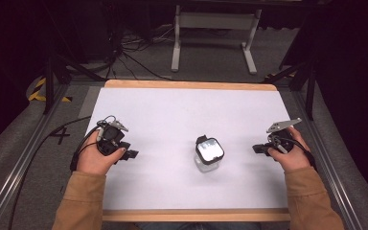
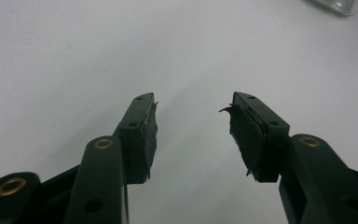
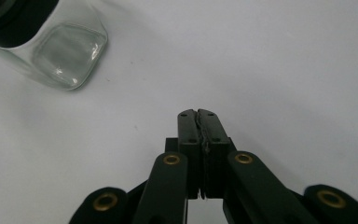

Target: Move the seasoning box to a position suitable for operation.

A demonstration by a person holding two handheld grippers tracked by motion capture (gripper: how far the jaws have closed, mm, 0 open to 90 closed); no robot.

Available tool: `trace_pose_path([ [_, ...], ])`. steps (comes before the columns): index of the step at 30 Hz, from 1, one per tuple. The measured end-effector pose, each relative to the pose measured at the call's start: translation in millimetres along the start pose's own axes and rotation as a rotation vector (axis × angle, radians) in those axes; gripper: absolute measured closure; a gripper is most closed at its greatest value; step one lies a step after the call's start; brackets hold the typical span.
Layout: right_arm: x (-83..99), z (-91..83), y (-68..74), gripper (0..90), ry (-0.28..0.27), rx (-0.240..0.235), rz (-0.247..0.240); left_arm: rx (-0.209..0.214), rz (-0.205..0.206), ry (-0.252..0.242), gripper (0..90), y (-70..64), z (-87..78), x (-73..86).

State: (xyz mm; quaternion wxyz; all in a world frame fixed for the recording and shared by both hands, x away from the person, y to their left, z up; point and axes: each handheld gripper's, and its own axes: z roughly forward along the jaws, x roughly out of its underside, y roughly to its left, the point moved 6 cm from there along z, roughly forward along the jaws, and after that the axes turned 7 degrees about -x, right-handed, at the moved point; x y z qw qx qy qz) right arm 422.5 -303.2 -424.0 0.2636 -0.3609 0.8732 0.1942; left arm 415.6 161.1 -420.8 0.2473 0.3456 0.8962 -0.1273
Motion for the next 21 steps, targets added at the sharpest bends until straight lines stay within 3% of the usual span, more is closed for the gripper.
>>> trace_pose_path([
  [7, -0.4, -3.4, 0.6, 90.0, -0.019, 0.003, -0.005, -0.010, 0.031, -0.004, 48.9, -5.3, -1.8, -2.9],
  [12, -3.7, -0.6, 4.0, 90.0, -0.025, 0.006, -0.015, -0.011, 0.032, -0.006, 47.1, -7.1, -2.3, -3.0],
  [14, -6.1, 1.2, 5.5, 90.0, -0.041, 0.011, -0.023, -0.010, 0.031, -0.005, 46.5, -7.8, -2.5, -3.0],
  [15, -11.3, 3.0, 6.0, 90.0, -0.104, 0.037, -0.025, -0.009, 0.032, -0.005, 46.3, -8.7, -2.4, -2.9],
  [21, -17.3, 13.1, 11.1, 90.0, -0.127, 0.038, -0.039, -0.012, 0.034, -0.004, 45.7, -11.4, -3.1, -2.6],
])
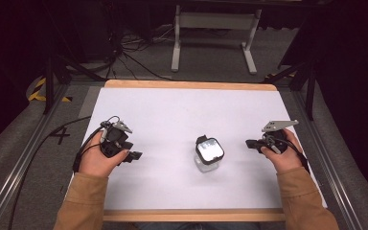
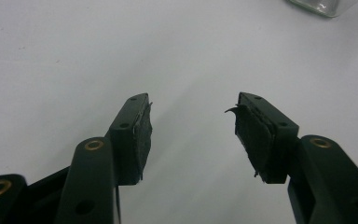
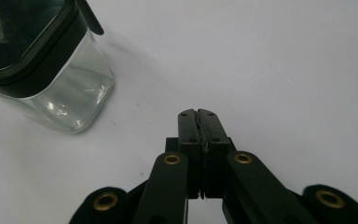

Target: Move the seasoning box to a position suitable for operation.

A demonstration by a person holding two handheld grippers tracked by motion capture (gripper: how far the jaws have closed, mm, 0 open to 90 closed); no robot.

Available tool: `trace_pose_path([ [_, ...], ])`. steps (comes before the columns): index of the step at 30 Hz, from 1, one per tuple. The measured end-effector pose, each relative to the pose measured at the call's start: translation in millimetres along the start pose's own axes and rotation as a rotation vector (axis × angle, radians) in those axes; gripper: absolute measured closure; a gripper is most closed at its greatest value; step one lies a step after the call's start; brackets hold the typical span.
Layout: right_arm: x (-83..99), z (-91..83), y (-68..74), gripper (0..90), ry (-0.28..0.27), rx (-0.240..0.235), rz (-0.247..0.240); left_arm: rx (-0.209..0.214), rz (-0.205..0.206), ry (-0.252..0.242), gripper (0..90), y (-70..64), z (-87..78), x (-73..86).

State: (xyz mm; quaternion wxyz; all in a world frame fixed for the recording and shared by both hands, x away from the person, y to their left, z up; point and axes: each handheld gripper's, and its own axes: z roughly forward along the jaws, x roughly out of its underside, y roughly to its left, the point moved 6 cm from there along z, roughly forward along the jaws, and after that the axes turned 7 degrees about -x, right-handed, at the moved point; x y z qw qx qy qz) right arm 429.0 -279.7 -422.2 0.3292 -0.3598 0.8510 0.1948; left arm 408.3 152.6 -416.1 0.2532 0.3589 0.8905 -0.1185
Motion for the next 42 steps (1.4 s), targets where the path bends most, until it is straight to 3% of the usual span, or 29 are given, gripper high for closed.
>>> trace_pose_path([
  [6, -5.2, 19.8, 18.5, 87.6, 0.007, -0.061, -0.036, 0.006, 0.015, 0.012, 45.5, -4.6, 3.0, -0.6],
  [13, -10.2, 40.9, 43.5, 90.0, 0.010, -0.079, -0.110, 0.012, 0.034, 0.029, 45.2, -11.8, 9.4, -2.0],
  [16, -10.9, 44.7, 50.0, 90.0, 0.015, -0.112, -0.108, 0.016, 0.041, 0.036, 45.2, -13.0, 11.3, -2.3],
  [25, -11.2, 49.1, 58.9, 90.0, 0.034, -0.134, -0.129, 0.028, 0.045, 0.039, 44.8, -15.4, 12.5, -2.7],
  [29, -10.7, 48.1, 58.7, 90.0, 0.036, -0.149, -0.115, 0.027, 0.049, 0.037, 44.3, -15.1, 13.7, -3.2],
  [42, -5.5, 49.3, 72.3, 90.0, 0.106, -0.194, -0.140, 0.039, 0.051, 0.051, 43.5, -17.1, 18.2, -5.6],
])
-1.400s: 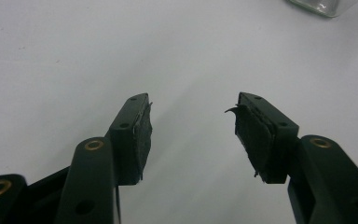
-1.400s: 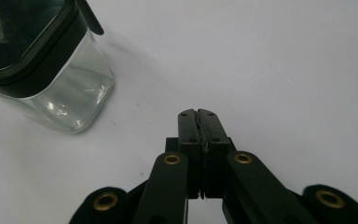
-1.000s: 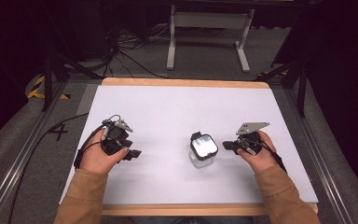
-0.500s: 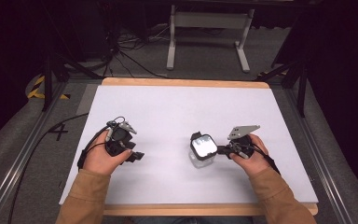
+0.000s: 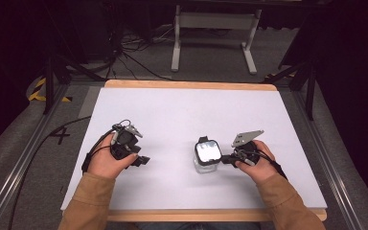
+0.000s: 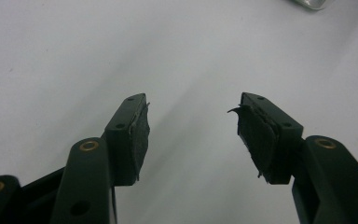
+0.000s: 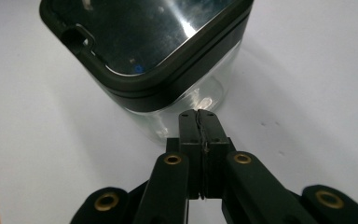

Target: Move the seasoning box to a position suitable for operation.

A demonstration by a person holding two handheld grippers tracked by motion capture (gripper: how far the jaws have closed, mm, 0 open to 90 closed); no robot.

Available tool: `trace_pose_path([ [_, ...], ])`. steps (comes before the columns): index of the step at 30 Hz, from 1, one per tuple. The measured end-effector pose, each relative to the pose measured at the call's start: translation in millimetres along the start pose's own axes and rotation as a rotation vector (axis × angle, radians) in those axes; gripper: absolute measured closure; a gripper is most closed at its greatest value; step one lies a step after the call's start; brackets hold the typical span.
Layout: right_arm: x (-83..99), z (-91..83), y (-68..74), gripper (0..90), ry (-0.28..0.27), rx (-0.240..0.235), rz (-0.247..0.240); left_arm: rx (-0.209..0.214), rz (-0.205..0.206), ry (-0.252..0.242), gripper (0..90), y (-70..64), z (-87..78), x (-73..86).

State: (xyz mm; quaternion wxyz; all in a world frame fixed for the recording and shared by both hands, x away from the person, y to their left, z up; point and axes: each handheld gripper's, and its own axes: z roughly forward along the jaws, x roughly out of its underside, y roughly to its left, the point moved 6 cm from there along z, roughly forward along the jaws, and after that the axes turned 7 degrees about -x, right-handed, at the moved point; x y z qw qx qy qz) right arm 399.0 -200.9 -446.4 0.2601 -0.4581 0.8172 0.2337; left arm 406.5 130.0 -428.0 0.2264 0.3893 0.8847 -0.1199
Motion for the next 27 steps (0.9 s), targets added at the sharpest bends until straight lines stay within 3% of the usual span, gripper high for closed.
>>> trace_pose_path([
  [9, 0.2, 5.1, 11.4, 90.0, 0.036, -0.021, -0.028, 0.001, 0.008, -0.006, 43.3, -0.1, 1.2, -2.6],
  [15, -0.5, 2.0, 9.1, 90.0, 0.017, -0.031, -0.022, 0.001, 0.006, -0.011, 43.4, 0.1, 0.1, -2.3],
  [20, -9.9, -19.8, -0.2, 90.0, -0.057, -0.004, -0.002, 0.003, -0.001, -0.015, 43.3, 0.4, -1.9, -1.3],
  [21, -17.7, -29.6, -1.4, 90.0, -0.101, -0.009, -0.003, 0.001, -0.002, -0.017, 43.3, 0.8, -2.0, -1.3],
  [22, -17.7, -29.6, -1.4, 90.0, -0.101, -0.009, -0.003, 0.001, -0.002, -0.017, 43.4, 0.8, -2.0, -1.3],
  [23, -26.7, -38.0, -2.0, 90.0, -0.140, -0.018, -0.005, 0.004, -0.008, -0.022, 43.3, 0.9, -2.4, -1.5],
  [27, -41.1, -41.6, -3.4, 90.0, -0.182, -0.043, -0.010, 0.002, -0.008, -0.023, 43.3, 0.7, -2.6, -1.5],
])
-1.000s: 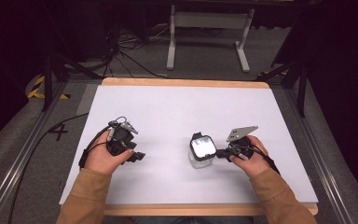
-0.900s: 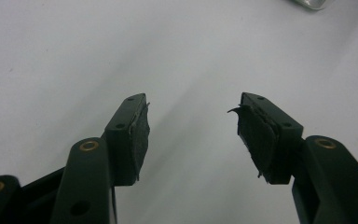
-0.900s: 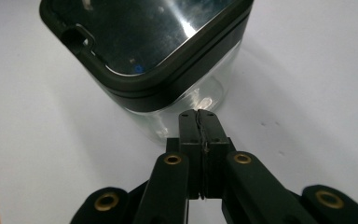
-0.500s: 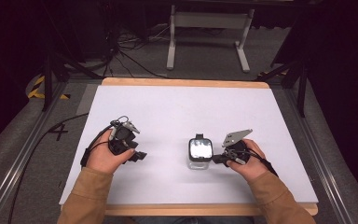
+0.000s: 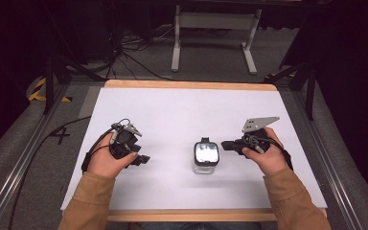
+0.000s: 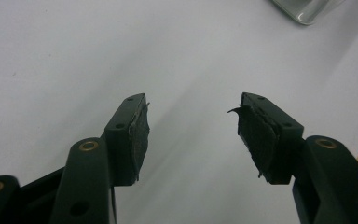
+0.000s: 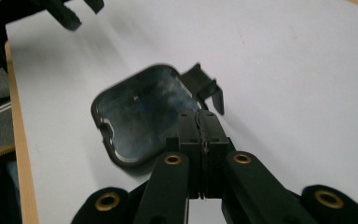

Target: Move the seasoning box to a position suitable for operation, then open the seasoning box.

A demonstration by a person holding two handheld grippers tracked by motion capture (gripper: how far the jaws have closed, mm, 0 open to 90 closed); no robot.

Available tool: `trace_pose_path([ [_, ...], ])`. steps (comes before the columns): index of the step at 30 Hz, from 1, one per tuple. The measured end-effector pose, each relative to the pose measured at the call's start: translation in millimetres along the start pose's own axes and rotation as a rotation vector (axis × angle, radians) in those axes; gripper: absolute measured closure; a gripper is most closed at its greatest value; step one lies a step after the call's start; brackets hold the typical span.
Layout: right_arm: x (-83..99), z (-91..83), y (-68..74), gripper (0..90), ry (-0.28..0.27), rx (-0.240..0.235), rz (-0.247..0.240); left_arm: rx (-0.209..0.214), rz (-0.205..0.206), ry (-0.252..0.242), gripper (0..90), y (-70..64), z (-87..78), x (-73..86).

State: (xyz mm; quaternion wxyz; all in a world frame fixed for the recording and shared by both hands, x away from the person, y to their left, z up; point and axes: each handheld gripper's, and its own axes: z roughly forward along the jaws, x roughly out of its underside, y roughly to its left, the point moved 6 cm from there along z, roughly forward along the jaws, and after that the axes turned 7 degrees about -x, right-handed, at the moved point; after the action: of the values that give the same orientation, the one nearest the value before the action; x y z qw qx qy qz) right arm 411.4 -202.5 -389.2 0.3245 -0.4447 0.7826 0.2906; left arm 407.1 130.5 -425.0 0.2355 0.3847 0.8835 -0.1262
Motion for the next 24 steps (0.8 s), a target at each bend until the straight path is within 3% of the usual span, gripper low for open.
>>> trace_pose_path([
  [11, -36.3, 11.5, -3.7, 90.0, -0.002, -0.009, -0.021, 0.004, 0.005, 0.001, 43.3, 0.7, -0.1, 0.9],
  [24, -54.2, 28.9, -7.2, 90.0, 0.105, -0.005, -0.055, 0.002, -0.006, 0.002, 43.1, -1.0, -2.1, 4.2],
])
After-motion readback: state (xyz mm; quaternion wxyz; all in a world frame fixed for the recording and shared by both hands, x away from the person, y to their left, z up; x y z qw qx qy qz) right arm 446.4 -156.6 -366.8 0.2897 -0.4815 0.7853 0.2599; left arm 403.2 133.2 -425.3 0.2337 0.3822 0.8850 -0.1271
